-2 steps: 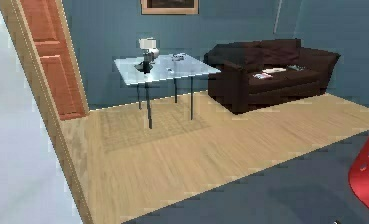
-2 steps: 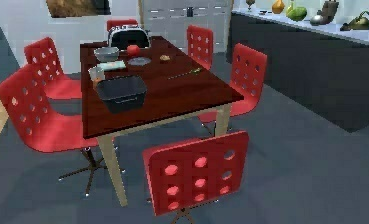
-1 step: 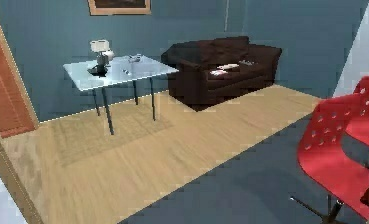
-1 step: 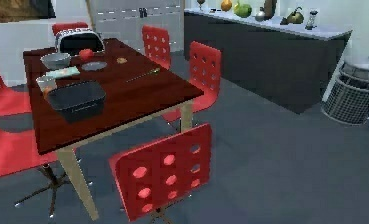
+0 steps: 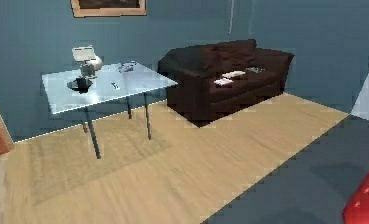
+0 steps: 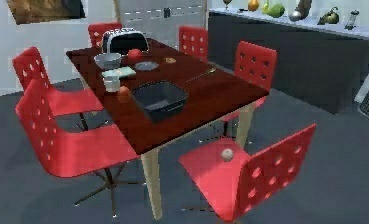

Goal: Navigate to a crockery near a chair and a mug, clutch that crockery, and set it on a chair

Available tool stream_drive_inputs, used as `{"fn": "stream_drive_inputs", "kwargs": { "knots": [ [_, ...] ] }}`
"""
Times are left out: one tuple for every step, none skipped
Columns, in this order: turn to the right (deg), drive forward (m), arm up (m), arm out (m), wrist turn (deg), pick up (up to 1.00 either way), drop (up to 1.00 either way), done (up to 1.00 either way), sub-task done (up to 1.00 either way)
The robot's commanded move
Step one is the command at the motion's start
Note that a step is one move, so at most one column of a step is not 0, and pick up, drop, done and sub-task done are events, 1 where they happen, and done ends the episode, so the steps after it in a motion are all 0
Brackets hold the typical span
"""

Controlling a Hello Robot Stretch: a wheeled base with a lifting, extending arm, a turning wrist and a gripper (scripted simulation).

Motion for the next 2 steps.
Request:
{"fn": "stream_drive_inputs", "kwargs": {
  "knots": [
    [18.0, 0.0, 0.0, 0.0, 0.0, 0.0, 0.0, 0.0, 0.0],
    [0.0, 0.95, 0.0, 0.0, 0.0, 0.0, 0.0, 0.0, 0.0]
  ]
}}
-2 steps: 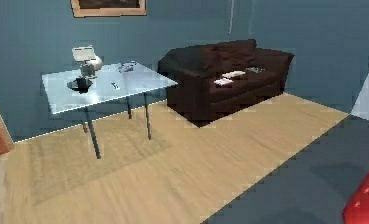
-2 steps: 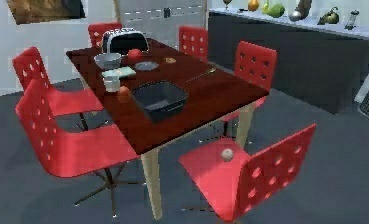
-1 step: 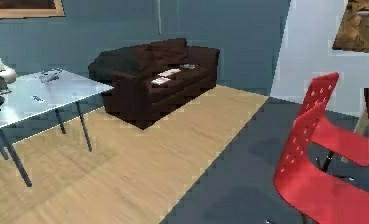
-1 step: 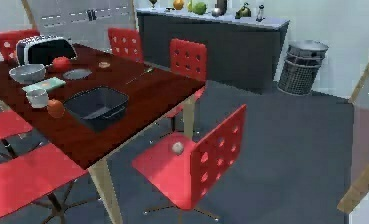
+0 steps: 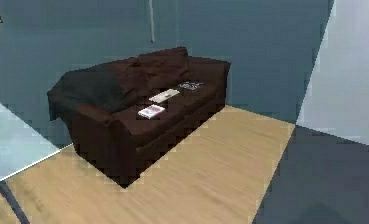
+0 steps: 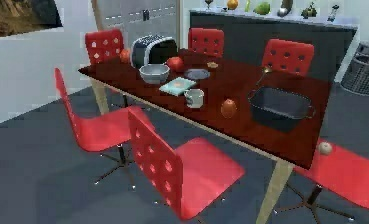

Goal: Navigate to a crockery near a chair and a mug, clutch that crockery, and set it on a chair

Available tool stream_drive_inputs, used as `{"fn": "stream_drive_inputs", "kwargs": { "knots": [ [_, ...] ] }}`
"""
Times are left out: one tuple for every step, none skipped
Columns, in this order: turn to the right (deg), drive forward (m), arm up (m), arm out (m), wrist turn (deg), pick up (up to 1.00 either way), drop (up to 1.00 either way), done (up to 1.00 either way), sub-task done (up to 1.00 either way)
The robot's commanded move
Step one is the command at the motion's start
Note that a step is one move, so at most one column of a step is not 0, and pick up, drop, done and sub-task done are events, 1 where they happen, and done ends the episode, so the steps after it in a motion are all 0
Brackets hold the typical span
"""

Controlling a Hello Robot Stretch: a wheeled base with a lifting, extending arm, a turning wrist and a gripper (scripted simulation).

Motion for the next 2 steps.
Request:
{"fn": "stream_drive_inputs", "kwargs": {
  "knots": [
    [45.0, 0.0, 0.0, 0.0, 0.0, 0.0, 0.0, 0.0, 0.0],
    [0.0, 0.1, 0.0, 0.0, 0.0, 0.0, 0.0, 0.0, 0.0]
  ]
}}
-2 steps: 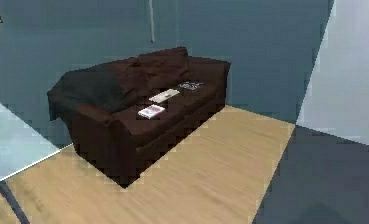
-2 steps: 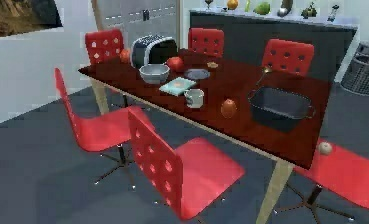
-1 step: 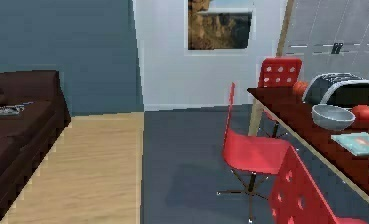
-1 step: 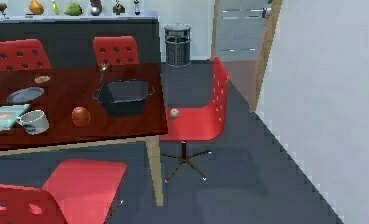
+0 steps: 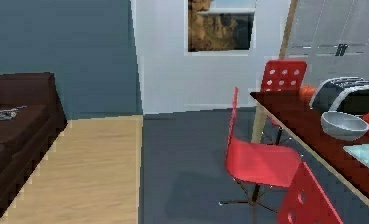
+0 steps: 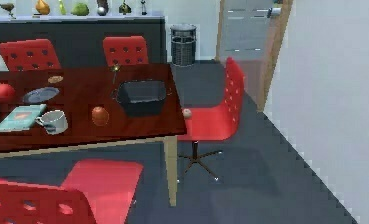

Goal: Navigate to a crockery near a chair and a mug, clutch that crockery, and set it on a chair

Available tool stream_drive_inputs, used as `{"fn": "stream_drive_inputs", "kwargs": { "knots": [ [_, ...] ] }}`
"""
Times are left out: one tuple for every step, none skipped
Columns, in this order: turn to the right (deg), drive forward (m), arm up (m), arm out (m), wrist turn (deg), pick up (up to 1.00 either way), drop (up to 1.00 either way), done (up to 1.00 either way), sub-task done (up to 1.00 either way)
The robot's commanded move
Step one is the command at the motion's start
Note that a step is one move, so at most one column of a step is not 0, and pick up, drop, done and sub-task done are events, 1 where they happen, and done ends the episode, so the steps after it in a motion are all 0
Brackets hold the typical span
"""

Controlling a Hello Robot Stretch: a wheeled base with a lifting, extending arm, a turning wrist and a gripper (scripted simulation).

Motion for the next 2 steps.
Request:
{"fn": "stream_drive_inputs", "kwargs": {
  "knots": [
    [-45.0, 0.0, 0.0, 0.0, 0.0, 0.0, 0.0, 0.0, 0.0],
    [-45.0, 0.0, 0.0, 0.0, 0.0, 0.0, 0.0, 0.0, 0.0]
  ]
}}
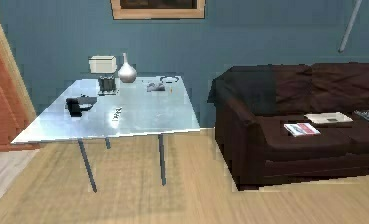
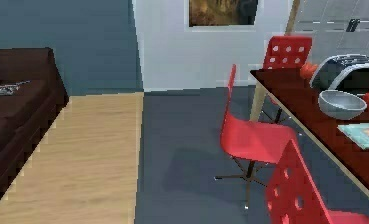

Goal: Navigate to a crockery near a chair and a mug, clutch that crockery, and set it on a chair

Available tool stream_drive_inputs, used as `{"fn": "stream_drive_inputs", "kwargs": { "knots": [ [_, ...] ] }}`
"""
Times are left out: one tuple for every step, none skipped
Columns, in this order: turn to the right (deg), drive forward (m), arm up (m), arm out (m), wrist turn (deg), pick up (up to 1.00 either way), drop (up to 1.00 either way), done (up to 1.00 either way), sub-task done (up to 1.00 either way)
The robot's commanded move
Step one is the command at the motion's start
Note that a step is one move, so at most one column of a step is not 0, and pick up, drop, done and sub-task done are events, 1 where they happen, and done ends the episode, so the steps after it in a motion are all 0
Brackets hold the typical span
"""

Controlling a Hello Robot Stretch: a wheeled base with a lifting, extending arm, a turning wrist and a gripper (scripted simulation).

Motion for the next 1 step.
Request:
{"fn": "stream_drive_inputs", "kwargs": {
  "knots": [
    [-6.0, 0.0, 0.0, 0.0, 0.0, 0.0, 0.0, 0.0, 0.0]
  ]
}}
